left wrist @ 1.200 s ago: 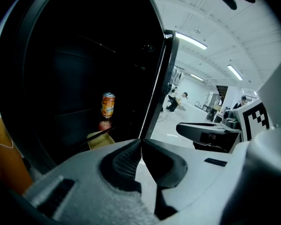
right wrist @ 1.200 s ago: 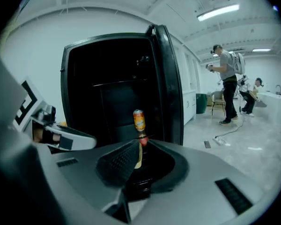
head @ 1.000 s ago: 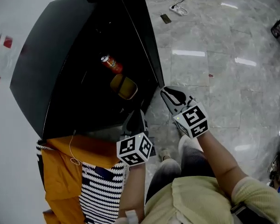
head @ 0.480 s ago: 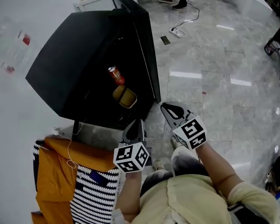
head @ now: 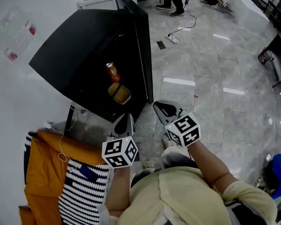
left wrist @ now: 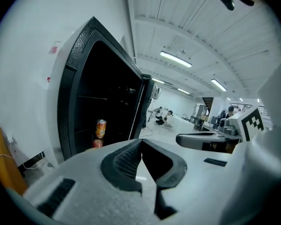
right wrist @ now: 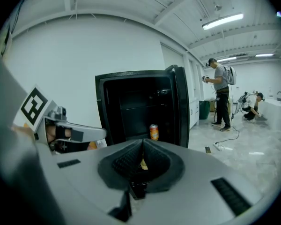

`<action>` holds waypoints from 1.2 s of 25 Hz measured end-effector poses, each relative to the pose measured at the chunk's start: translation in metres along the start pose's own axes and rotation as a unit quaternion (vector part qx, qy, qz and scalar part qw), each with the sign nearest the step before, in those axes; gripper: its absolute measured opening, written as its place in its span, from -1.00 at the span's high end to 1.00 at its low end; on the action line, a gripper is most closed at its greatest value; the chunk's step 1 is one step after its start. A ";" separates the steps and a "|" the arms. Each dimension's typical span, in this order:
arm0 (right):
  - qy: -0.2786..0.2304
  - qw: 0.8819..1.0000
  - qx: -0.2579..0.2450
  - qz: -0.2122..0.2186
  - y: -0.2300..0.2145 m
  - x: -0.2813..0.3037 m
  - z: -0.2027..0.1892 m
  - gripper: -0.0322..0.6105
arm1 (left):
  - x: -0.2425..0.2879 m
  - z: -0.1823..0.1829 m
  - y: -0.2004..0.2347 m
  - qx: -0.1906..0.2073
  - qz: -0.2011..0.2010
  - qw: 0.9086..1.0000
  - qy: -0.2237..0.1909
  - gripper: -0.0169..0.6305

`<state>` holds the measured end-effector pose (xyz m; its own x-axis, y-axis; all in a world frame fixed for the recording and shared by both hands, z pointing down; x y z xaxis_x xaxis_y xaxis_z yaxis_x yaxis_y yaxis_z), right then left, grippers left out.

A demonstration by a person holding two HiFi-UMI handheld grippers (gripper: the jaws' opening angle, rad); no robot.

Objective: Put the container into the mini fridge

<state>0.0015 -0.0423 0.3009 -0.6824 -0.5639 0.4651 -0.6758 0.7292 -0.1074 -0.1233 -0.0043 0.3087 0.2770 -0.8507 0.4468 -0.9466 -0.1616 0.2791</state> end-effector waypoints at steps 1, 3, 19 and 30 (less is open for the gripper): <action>0.000 1.000 0.003 -0.002 0.000 -0.002 0.001 0.80 | -0.003 0.000 0.001 0.000 0.002 1.000 -0.002 0.88; -0.001 1.000 0.009 -0.006 0.002 -0.006 0.001 0.80 | -0.009 -0.001 0.004 0.000 0.008 1.000 -0.003 0.88; -0.003 0.999 0.029 -0.017 0.013 -0.021 -0.006 0.81 | -0.031 -0.017 0.013 0.016 0.027 0.999 0.004 0.88; 0.007 0.999 0.030 -0.014 0.012 -0.019 -0.012 0.81 | -0.029 -0.024 0.013 0.016 0.033 0.999 0.010 0.88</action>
<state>0.0104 -0.0182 0.3012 -0.6596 -0.5774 0.4811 -0.7102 0.6884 -0.1474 -0.1399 0.0299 0.3195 0.2168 -0.8500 0.4800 -0.9675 -0.1217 0.2215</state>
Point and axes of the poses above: the fingertips, and each gripper's own axes: x forward along the fingers, y to its left, z out of its top, the point moved 2 cm from there along -x, backward along the fingers, and after that the axes turned 8 degrees about y, right-handed, at the moved point
